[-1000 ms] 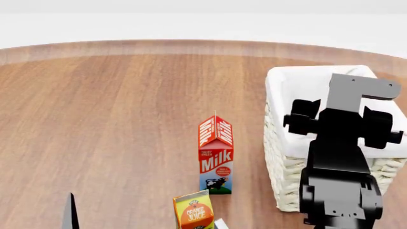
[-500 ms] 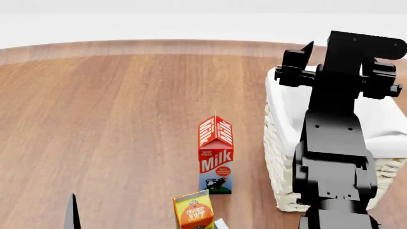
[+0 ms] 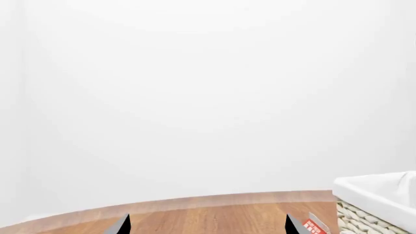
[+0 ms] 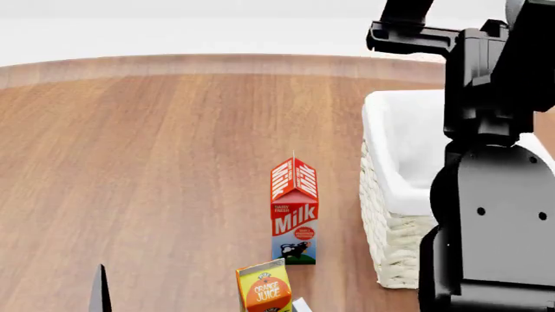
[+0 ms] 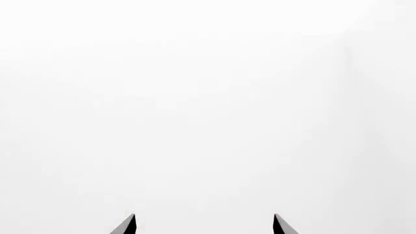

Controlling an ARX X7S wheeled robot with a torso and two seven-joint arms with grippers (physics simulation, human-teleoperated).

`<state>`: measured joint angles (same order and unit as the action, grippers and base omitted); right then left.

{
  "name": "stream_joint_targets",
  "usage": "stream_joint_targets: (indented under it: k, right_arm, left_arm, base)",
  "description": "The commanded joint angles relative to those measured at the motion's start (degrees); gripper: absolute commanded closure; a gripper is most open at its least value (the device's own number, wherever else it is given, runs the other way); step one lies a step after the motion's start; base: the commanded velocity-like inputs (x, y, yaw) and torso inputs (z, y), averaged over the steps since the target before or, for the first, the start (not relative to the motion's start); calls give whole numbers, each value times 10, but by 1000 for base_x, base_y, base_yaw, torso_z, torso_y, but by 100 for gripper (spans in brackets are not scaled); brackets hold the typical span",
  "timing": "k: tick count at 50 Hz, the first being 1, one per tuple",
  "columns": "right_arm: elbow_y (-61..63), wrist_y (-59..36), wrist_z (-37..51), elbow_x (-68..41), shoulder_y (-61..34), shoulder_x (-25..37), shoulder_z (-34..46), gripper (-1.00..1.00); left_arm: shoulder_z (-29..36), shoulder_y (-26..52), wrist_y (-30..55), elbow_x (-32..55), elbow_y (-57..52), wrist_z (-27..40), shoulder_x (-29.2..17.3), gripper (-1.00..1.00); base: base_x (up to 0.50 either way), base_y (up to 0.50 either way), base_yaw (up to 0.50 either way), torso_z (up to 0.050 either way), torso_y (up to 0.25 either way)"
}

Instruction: Pick up the tomato sauce, and put it in the basket.

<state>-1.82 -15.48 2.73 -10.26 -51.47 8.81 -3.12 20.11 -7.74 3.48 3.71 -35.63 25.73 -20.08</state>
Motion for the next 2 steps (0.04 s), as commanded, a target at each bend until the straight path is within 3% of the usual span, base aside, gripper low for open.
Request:
stream_joint_targets:
  k: [1, 2]
  right_arm:
    - [215, -20, -5, -45, 100, 5, -26, -100]
    - [225, -22, -4, -47, 106, 6, -27, -100]
  left_arm:
    - [3, 0, 1, -1, -2, 2, -2, -100]
    - [3, 0, 1, -1, -3, 3, -2, -100]
  base:
    - [0, 0, 0, 0, 0]
    - [0, 0, 0, 0, 0]
